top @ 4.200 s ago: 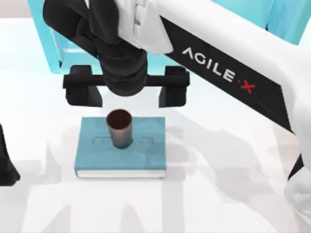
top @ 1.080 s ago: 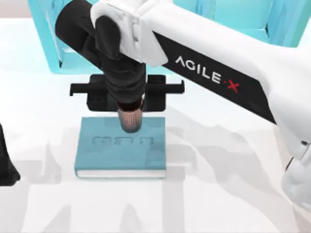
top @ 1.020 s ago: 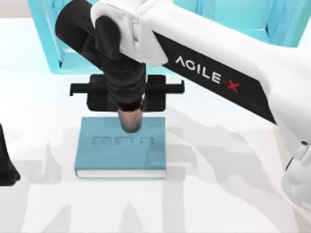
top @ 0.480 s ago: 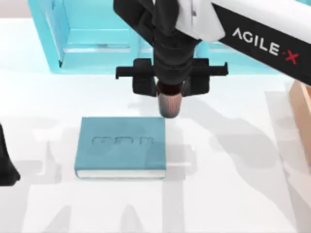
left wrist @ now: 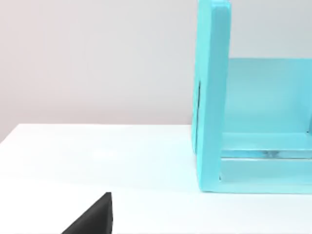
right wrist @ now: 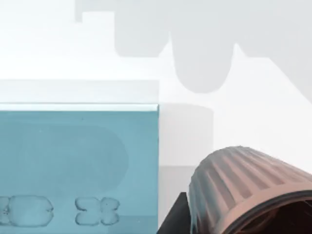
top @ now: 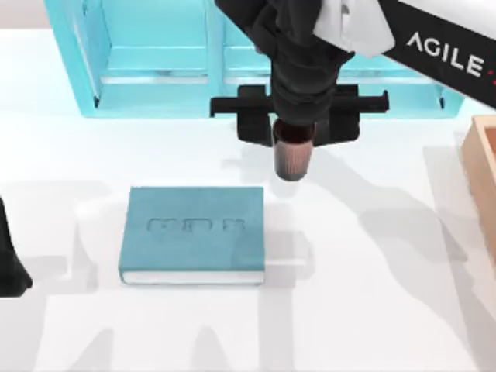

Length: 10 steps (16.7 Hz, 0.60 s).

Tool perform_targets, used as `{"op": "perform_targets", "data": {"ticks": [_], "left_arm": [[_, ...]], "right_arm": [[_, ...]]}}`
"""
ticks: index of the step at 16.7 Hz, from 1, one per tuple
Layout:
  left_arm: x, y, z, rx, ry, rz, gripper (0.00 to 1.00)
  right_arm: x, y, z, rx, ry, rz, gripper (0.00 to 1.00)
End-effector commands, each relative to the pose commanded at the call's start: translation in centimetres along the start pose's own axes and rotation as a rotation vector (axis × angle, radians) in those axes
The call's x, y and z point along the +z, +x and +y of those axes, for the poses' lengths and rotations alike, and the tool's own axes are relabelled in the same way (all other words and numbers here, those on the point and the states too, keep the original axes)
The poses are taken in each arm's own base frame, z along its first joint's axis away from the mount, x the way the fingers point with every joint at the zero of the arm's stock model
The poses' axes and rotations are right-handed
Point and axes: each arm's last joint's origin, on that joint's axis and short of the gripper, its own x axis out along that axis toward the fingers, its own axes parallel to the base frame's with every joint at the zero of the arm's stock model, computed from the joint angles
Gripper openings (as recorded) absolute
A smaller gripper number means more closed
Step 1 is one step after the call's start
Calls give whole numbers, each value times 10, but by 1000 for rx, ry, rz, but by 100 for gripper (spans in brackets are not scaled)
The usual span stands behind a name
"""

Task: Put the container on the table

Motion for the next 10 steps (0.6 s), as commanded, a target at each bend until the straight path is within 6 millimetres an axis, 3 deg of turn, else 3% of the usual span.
{"op": "perform_targets", "data": {"ticks": [2, 7, 10], "left_arm": [[0, 0, 0, 0, 0, 0, 100], [0, 0, 0, 0, 0, 0, 100], [0, 0, 0, 0, 0, 0, 100]], "right_arm": [[0, 10, -1, -1, 3, -2, 0], [-3, 57, -1, 6, 5, -7, 0], [-5, 63, -1, 4, 3, -3, 0]]}}
